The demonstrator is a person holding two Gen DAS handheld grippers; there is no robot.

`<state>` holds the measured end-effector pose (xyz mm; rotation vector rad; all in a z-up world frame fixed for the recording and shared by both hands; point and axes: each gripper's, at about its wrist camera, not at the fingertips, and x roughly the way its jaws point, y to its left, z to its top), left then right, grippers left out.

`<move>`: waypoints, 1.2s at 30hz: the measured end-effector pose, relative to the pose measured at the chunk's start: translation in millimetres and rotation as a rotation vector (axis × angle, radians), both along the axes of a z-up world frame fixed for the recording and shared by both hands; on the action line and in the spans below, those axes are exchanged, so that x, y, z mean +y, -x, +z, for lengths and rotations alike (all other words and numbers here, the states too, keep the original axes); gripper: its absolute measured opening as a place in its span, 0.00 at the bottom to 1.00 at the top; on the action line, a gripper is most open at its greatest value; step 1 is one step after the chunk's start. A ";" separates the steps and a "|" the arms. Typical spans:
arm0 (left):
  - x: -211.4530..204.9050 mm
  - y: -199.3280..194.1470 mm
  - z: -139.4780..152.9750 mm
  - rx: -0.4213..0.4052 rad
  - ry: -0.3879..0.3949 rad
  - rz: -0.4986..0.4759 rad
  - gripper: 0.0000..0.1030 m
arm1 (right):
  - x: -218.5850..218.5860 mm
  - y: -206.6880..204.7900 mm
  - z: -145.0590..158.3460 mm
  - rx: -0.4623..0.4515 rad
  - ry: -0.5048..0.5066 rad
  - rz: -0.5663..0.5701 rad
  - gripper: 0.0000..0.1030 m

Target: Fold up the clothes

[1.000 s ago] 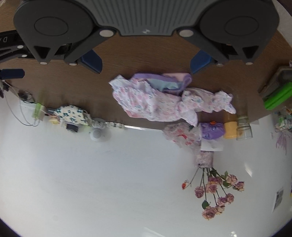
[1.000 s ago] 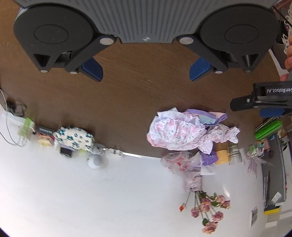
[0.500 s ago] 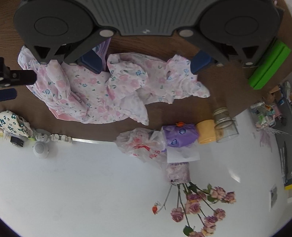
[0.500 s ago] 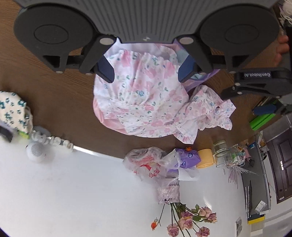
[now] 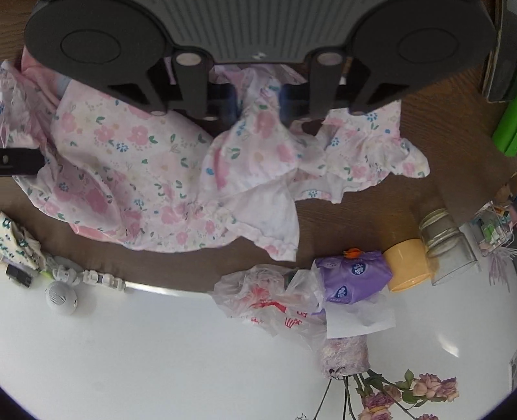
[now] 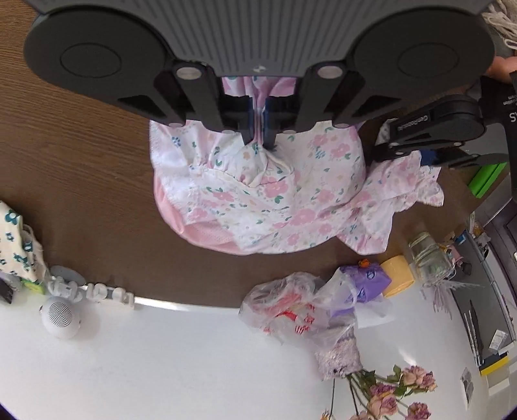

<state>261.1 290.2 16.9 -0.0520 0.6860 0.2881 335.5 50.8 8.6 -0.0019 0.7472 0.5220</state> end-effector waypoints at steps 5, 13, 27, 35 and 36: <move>-15.0 34.9 55.5 -0.182 -0.072 -0.086 0.06 | -56.6 3.1 35.2 -0.095 -0.023 -0.080 0.03; -84.0 118.9 107.6 -0.279 -0.147 -0.243 0.06 | -204.8 61.9 84.6 -0.277 0.084 -0.208 0.03; -136.4 185.8 7.0 0.085 0.024 -0.362 0.27 | -317.5 217.5 -20.9 0.055 0.297 -0.129 0.32; -155.1 190.7 48.9 -0.018 -0.033 -0.447 0.73 | -363.4 203.4 18.6 0.022 0.086 -0.194 0.59; -160.3 186.9 51.4 -0.018 -0.057 -0.458 0.74 | -363.0 195.6 17.4 0.015 0.118 -0.200 0.61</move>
